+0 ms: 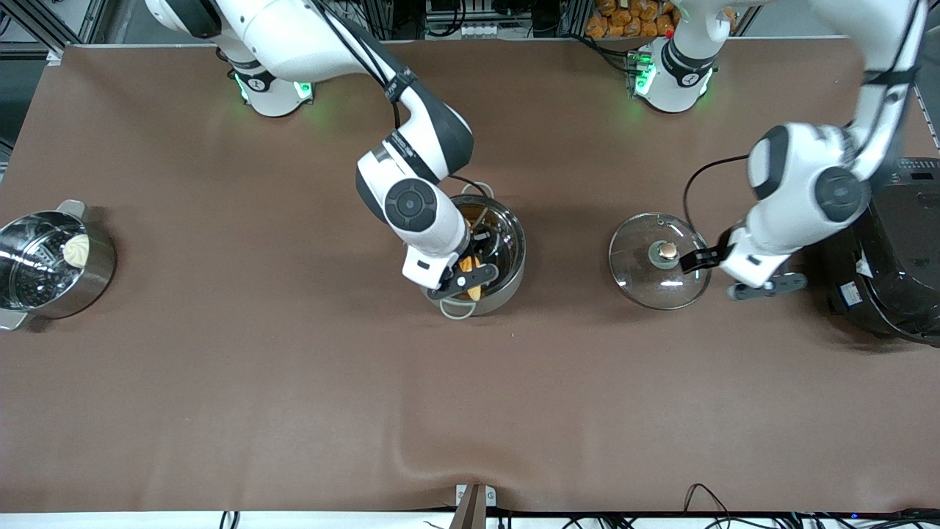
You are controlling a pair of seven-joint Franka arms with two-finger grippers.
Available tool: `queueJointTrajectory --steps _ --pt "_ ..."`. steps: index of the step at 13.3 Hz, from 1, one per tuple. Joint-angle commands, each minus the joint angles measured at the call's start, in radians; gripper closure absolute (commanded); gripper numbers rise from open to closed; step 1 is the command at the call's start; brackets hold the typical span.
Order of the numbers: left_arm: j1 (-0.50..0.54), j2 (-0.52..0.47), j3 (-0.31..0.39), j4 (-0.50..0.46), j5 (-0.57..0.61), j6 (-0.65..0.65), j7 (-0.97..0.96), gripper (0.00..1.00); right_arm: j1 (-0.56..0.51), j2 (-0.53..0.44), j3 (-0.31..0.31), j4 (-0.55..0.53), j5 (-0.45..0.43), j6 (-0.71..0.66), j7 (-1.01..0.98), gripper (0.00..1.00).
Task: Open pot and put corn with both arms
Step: 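Set the lid down with the left gripper while the right gripper carries corn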
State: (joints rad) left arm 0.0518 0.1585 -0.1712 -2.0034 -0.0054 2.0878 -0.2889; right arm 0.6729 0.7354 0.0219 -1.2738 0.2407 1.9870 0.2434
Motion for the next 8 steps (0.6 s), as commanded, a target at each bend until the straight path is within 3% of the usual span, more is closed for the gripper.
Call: queueJointTrajectory --steps 1,3,7,8 --pt "0.025 -0.008 -0.002 0.24 0.01 -0.277 0.063 0.0 0.001 0.027 -0.004 0.044 0.014 -0.03 -0.047 1.0" --pt "0.031 -0.011 -0.002 0.383 0.071 -0.427 0.083 0.0 0.004 0.027 -0.004 0.042 0.014 -0.062 -0.049 1.0" --pt "0.089 -0.063 -0.007 0.508 0.081 -0.596 0.188 0.0 0.005 0.025 -0.005 0.044 0.012 -0.142 -0.088 1.0" --pt "0.092 -0.069 -0.007 0.523 0.079 -0.626 0.189 0.0 0.007 0.027 -0.005 0.042 0.009 -0.137 -0.088 0.83"
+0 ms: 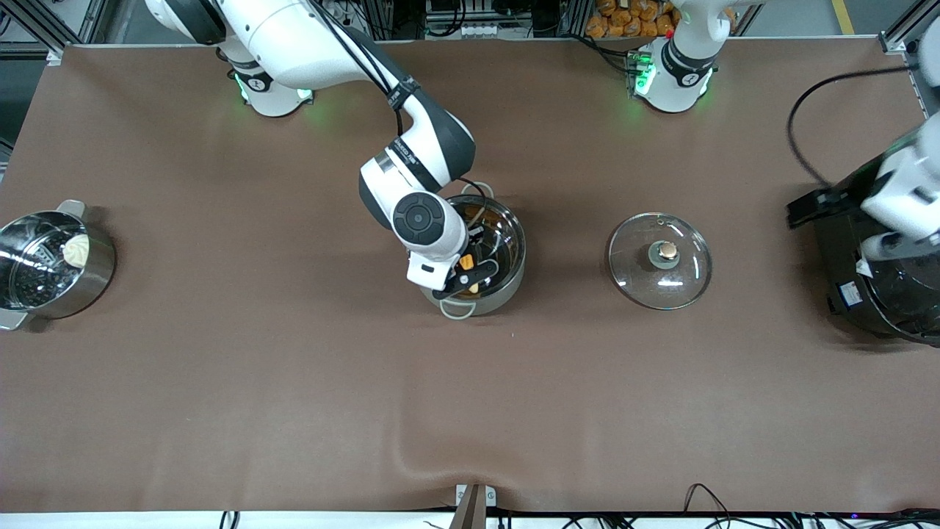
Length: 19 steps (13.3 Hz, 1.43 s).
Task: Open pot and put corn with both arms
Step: 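Lower the corn into the steel pot and open the right gripper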
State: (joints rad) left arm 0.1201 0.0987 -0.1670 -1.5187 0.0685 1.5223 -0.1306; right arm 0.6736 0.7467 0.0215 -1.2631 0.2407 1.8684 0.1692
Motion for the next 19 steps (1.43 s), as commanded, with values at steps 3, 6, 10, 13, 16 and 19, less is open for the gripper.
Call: queueJointTrajectory --steps 3,6,10,13,16,19 --pt "0.024 -0.04 -0.006 0.035 0.013 -0.073 0.052 0.0 0.018 0.016 -0.005 0.03 -0.004 0.008 -0.008 0.0" --pt "0.024 -0.053 -0.008 0.037 0.007 -0.074 0.057 0.0 0.008 -0.001 -0.005 0.031 0.003 0.005 0.001 0.0" --pt "0.024 -0.076 -0.017 0.035 0.002 -0.074 0.057 0.0 -0.106 -0.052 -0.008 0.028 0.009 -0.056 -0.014 0.0" --pt "0.026 -0.102 -0.008 0.038 -0.055 -0.071 0.055 0.0 -0.222 -0.133 -0.011 0.012 0.009 -0.158 -0.107 0.0" --pt "0.03 -0.125 0.003 0.04 -0.058 -0.073 0.057 0.0 -0.302 -0.298 -0.077 -0.177 -0.003 -0.149 -0.192 0.0" --pt "0.03 -0.143 -0.002 0.028 -0.061 -0.076 0.062 0.0 -0.48 -0.438 -0.078 -0.307 -0.006 -0.156 -0.345 0.0"
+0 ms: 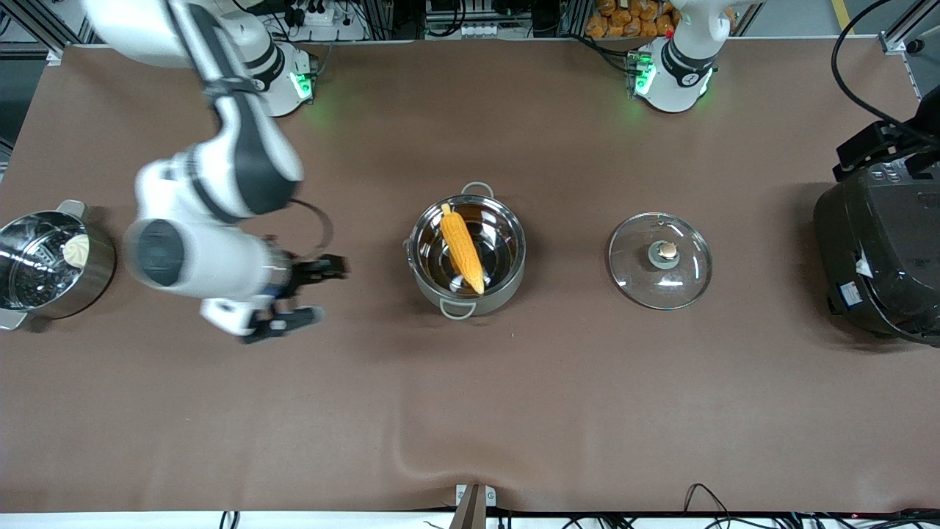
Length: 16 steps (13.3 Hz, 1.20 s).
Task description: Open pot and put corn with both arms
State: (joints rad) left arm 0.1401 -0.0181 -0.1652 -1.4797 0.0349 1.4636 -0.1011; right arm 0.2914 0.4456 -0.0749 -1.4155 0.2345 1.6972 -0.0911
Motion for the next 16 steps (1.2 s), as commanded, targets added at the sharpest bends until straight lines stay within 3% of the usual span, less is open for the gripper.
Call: queueJointTrajectory --steps 1,3,6,11,16 --pt "0.009 -0.031 -0.007 -0.013 -0.029 -0.023 0.034 0.0 -0.147 -0.198 0.017 -0.207 -0.02 0.013 -0.111 0.0" --pt "0.0 -0.033 -0.011 -0.019 -0.029 -0.028 0.032 0.0 -0.263 -0.324 0.018 -0.289 -0.079 -0.016 -0.116 0.0" --pt "-0.026 -0.037 -0.007 -0.043 -0.029 -0.026 0.032 0.0 -0.357 -0.396 0.015 -0.29 -0.134 -0.051 -0.142 0.0" --pt "-0.195 -0.008 0.166 -0.05 -0.029 0.027 0.032 0.0 -0.347 -0.493 -0.022 -0.283 -0.155 -0.145 -0.032 0.0" --pt "-0.2 0.007 0.176 -0.037 -0.03 0.053 0.032 0.0 -0.288 -0.51 -0.011 -0.212 -0.219 -0.234 0.07 0.0"
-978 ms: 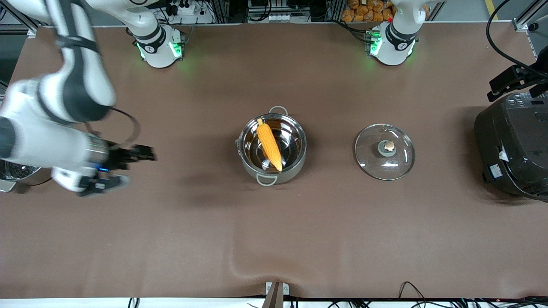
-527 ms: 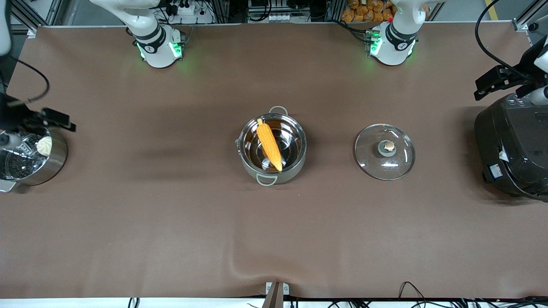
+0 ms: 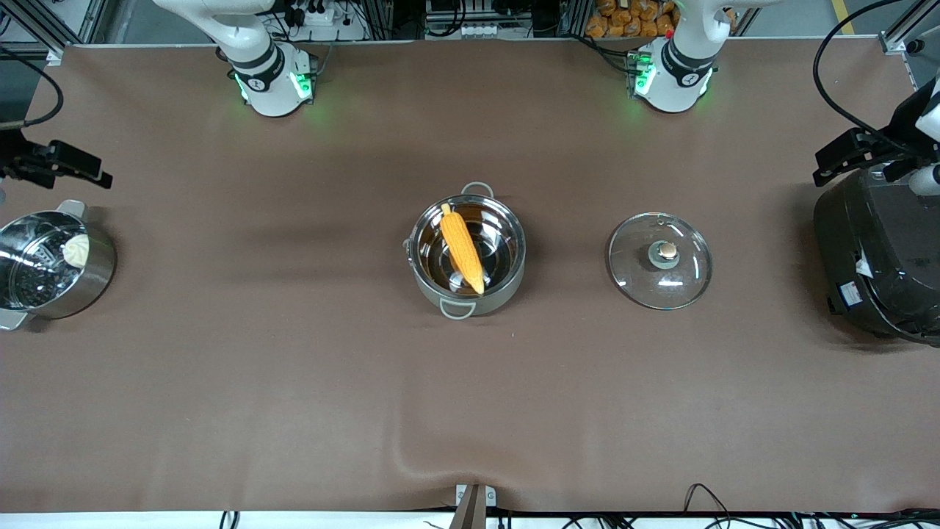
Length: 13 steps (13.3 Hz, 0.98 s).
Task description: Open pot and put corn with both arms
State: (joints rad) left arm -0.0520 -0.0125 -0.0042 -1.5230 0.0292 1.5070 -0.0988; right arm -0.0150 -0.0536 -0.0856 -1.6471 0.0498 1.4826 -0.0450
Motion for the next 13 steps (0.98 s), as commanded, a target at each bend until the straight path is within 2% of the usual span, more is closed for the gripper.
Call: queueJointTrajectory --steps 1,13 --pt "-0.009 0.005 0.016 0.009 -0.023 0.01 0.031 0.0 0.024 -0.011 0.0 0.024 -0.042 -0.012 0.017 0.0" --pt "0.0 0.032 0.016 0.014 -0.02 0.01 0.031 0.0 0.03 -0.028 0.0 0.021 -0.042 0.038 -0.033 0.0"
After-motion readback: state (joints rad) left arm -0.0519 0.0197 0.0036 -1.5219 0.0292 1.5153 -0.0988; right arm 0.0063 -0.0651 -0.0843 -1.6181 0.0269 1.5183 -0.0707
